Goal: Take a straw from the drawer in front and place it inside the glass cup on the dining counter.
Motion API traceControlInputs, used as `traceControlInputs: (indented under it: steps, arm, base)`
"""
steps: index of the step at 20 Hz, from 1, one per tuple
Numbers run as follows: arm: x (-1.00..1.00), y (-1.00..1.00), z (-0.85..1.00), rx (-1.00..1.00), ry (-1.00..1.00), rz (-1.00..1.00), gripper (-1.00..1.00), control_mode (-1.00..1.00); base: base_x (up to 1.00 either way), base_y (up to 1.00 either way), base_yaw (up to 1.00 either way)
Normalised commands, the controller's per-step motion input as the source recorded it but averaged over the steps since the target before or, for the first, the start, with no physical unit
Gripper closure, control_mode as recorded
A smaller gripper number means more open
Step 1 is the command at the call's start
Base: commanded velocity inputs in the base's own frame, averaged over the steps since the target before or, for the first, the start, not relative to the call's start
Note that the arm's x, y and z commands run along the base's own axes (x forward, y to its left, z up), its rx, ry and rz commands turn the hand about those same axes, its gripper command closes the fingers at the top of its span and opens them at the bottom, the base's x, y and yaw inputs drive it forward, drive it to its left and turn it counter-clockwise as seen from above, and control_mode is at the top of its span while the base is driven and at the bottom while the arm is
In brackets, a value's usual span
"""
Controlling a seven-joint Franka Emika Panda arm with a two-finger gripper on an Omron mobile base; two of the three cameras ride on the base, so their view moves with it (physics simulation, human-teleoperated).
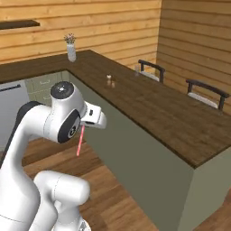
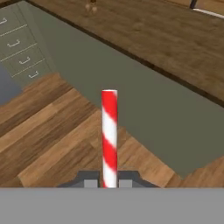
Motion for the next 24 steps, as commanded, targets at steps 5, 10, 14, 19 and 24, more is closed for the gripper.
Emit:
traceControlInputs:
  steps: [5, 10, 14, 19, 24]
  arm:
    - [0.00, 0.00, 0.00, 0.00, 0.00, 0.00, 1.00, 1.00]
    - [0.00, 0.00, 0.00, 0.00, 0.00, 0.00, 1.00, 1.00]
    - [0.00, 0.00, 0.00, 0.00, 0.00, 0.00, 1.00, 1.00]
    - [0.00, 0.00, 0.00, 0.00, 0.00, 0.00, 1.00, 1.00]
    - [0.00, 0.00, 0.00, 0.00, 0.00, 0.00, 1.00, 1.00]
  base:
    - [-0.42, -1.00, -0.03]
    - [0.04, -1.00, 0.06]
    - [0.37, -1.00, 0.15]
    - [0.34, -1.00, 0.17]
    - [0.31, -1.00, 0.20]
